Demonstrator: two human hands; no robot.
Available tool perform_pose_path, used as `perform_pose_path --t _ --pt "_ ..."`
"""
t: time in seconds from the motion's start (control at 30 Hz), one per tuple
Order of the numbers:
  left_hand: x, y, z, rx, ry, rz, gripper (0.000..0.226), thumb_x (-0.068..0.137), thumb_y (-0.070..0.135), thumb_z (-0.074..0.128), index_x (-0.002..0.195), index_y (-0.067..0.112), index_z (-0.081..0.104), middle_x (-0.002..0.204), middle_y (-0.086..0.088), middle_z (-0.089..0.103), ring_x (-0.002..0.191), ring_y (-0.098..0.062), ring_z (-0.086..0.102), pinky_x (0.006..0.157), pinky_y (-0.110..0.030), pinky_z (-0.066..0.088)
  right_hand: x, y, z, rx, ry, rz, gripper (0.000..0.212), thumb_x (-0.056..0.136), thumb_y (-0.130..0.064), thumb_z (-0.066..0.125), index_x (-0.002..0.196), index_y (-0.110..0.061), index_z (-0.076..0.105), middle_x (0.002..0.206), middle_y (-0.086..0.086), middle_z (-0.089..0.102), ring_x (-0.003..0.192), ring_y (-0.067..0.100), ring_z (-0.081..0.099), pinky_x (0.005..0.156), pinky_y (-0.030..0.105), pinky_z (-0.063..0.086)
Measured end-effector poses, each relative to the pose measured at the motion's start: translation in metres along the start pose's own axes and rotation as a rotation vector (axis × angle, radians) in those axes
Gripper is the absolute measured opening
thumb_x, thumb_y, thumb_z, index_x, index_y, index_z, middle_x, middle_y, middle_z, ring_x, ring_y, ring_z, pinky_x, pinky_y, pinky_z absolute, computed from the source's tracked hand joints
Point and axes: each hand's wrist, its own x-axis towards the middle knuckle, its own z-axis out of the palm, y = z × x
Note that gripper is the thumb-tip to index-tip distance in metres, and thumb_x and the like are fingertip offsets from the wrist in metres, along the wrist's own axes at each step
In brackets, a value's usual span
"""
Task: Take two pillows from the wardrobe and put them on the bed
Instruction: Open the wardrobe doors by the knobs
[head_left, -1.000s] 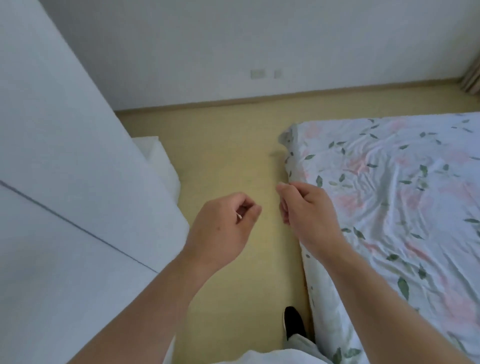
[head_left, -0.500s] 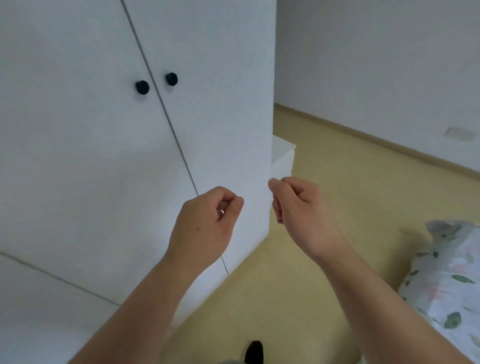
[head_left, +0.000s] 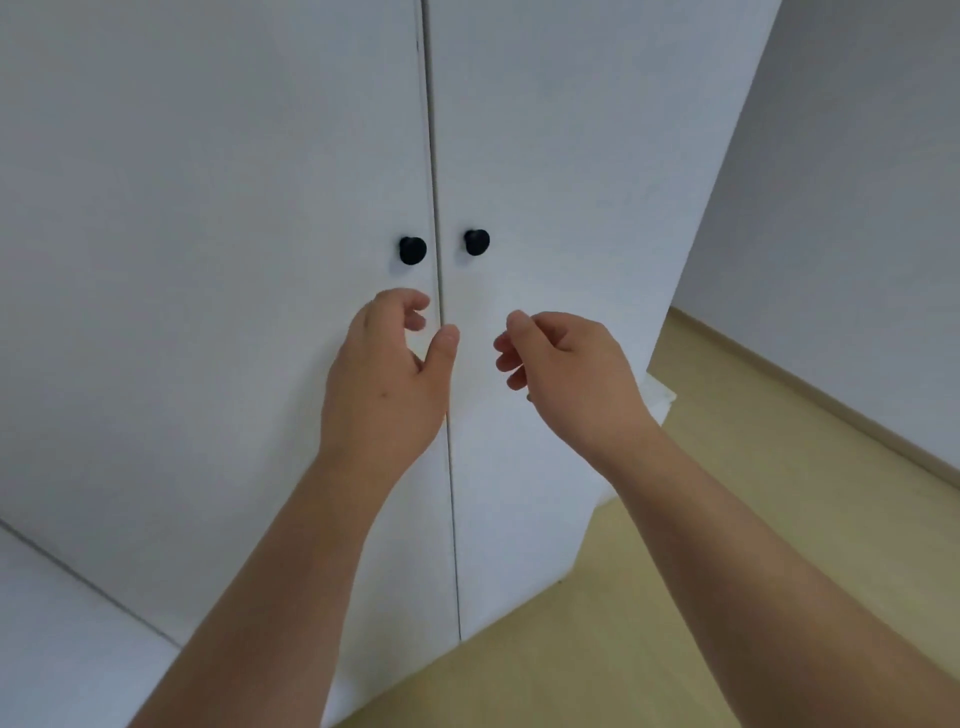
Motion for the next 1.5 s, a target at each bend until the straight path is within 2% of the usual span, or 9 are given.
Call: perform_pose_path --t 0.13,0.37,0.67,0.9,1.0,1.13,1.27,1.37,1.5 --pt "0.032 0.001 0.022 0.036 0.071 0.028 0.051 0.093 0.039 0.06 0.139 0.025 0.041 0.137 0.005 0.046 0.102 -0.017 0.063 0.085 -0.034 0.05 0.033 -0.006 0.001 0.017 0.027 -0.015 0.041 0.104 -0.035 0.043 0.102 -0.003 0.069 0.097 0.006 0.075 0.091 0.028 0.07 0.087 0.051 0.057" --pt "0.056 0.01 0.032 -0.014 0.184 -0.022 0.048 0.091 0.027 0.065 0.133 0.026 0.043 0.118 0.009 0.057 0.079 -0.008 0.063 0.078 -0.024 0.045 0.062 -0.004 -0.003 0.046 -0.039 -0.064 0.039 0.103 -0.029 0.042 0.111 0.005 0.059 0.107 0.021 0.069 0.098 0.039 0.065 0.087 0.058 0.054" --pt "0.047 0.023 0.043 0.175 0.232 -0.115 0.049 0.084 0.014 0.063 0.129 0.026 0.046 0.117 0.009 0.059 0.082 -0.015 0.059 0.082 -0.023 0.039 0.073 0.006 -0.024 0.098 -0.168 -0.203 0.026 0.105 -0.036 0.044 0.093 -0.022 0.064 0.097 0.003 0.075 0.093 0.022 0.071 0.089 0.049 0.057" --pt "0.027 0.043 0.032 0.139 0.287 -0.175 0.051 0.076 0.004 0.056 0.121 0.028 0.057 0.104 0.011 0.068 0.065 -0.013 0.063 0.08 -0.023 0.047 0.07 0.009 -0.035 0.134 -0.285 -0.264 0.034 0.103 -0.036 0.045 0.099 -0.01 0.067 0.1 0.009 0.073 0.094 0.026 0.07 0.089 0.05 0.057" --pt "0.006 0.055 0.029 0.146 0.329 -0.171 0.049 0.075 0.001 0.056 0.118 0.026 0.059 0.096 0.012 0.068 0.065 -0.009 0.06 0.078 -0.021 0.049 0.067 0.009 -0.037 0.151 -0.363 -0.271 0.025 0.105 -0.036 0.045 0.092 -0.029 0.065 0.101 -0.005 0.073 0.1 0.015 0.069 0.095 0.042 0.055" --pt "-0.033 0.069 0.024 0.162 0.35 -0.167 0.047 0.079 0.0 0.057 0.116 0.029 0.054 0.102 0.014 0.06 0.068 -0.009 0.058 0.068 -0.014 0.043 0.053 0.004 -0.037 0.186 -0.52 -0.336 0.039 0.107 -0.04 0.041 0.144 -0.031 0.052 0.133 -0.016 0.062 0.114 0.001 0.056 0.096 0.017 0.044" --pt "-0.066 0.084 0.019 0.129 0.431 -0.191 0.046 0.08 -0.002 0.062 0.111 0.03 0.051 0.102 0.01 0.06 0.075 -0.012 0.061 0.066 -0.006 0.043 0.028 0.001 -0.031 0.236 -0.647 -0.442 0.029 0.108 -0.039 0.037 0.109 -0.028 0.064 0.091 -0.017 0.066 0.082 0.001 0.059 0.074 0.02 0.044" --pt "-0.085 0.094 0.015 0.128 0.512 -0.207 0.046 0.08 -0.003 0.063 0.108 0.03 0.05 0.101 0.007 0.06 0.076 -0.014 0.063 0.066 -0.005 0.044 0.014 0.002 -0.033 0.208 -0.648 -0.526 0.034 0.108 -0.034 0.039 0.082 -0.018 0.053 0.062 -0.016 0.05 0.062 0.005 0.046 0.059 0.019 0.036" --pt "-0.106 0.099 0.005 -0.04 0.61 -0.261 0.043 0.078 -0.007 0.059 0.095 0.032 0.053 0.088 0.008 0.061 0.07 -0.013 0.06 0.064 -0.014 0.047 -0.008 -0.002 -0.044 0.225 -0.735 -0.579 0.029 0.108 -0.033 0.044 0.089 -0.022 0.062 0.064 -0.012 0.055 0.062 0.0 0.05 0.06 0.017 0.041"
